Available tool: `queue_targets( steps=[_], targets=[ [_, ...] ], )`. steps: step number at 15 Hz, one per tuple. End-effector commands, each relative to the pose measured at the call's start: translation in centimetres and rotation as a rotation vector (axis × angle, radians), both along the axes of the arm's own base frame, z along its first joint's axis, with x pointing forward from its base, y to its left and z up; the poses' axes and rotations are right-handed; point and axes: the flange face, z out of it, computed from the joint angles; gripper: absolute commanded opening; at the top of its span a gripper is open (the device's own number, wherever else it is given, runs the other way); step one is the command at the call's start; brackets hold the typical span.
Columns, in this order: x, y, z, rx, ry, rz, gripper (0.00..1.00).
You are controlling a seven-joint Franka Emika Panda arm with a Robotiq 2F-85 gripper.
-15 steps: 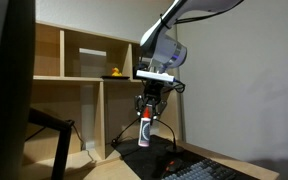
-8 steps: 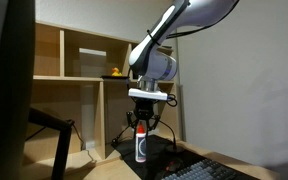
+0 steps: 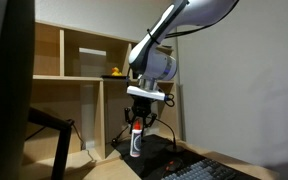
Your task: Move the bottle to the left side of the desk
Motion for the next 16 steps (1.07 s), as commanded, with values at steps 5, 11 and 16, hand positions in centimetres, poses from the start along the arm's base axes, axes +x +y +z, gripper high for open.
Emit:
queue_targets(
  steps=[5,11,16],
  targets=[
    [0.1,0.1,0.0,0.008,-0.009,0.140,0.20],
    [0.2,0.7,0.3,0.042,-0.060,0.123,0.45],
    [0.7,3.5,-5.2,0.008,-0.034,0.174,0.20]
  ],
)
